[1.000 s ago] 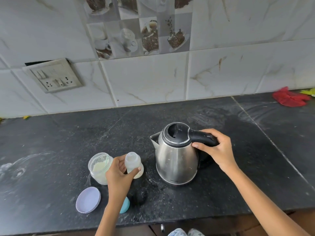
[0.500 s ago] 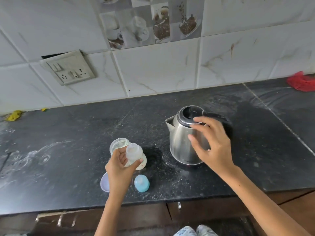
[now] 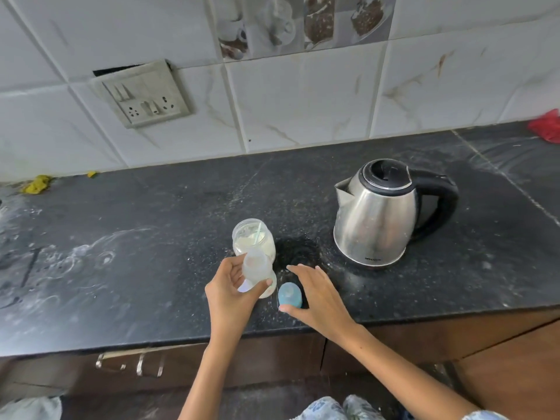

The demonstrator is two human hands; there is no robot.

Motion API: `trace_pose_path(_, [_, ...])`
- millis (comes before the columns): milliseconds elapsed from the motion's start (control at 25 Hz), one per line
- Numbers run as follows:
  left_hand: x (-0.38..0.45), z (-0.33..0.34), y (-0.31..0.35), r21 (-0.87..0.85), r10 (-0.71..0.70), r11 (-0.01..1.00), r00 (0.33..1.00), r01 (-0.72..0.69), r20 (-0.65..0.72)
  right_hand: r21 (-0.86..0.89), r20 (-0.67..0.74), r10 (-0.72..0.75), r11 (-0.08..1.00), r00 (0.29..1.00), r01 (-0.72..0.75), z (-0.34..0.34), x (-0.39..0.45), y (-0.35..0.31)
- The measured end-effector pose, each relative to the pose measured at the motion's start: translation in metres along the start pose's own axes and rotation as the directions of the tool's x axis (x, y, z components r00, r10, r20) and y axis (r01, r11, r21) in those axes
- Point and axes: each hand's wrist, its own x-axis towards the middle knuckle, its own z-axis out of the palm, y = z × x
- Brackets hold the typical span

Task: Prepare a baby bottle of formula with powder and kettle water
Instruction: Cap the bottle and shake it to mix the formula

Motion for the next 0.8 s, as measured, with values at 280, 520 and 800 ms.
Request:
trace_pose_path(280, [-0.003, 0.027, -0.017, -0.055, -0.048, 0.997, 0.997, 0.051, 0.063, 0.011, -0.121, 0.176, 0.984, 0.977, -0.176, -0.019, -0.002, 0.019])
trace_pose_path(520, [-0.007, 0.071, -0.022, -0.111, -0.018, 0.993, 0.991, 0.032, 0.129, 0.340, -0.296, 0.323, 0.915, 0.899, -0.217, -0.059, -0.005, 0.025])
trace_pose_path(800, [0.006, 0.082, -0.036, -0.060, 0.050, 0.998, 0.940, -0.032, 0.337, 0.400, -0.329, 0.311, 0.901, 0.892, -0.167, -0.070, -0.010, 0.019])
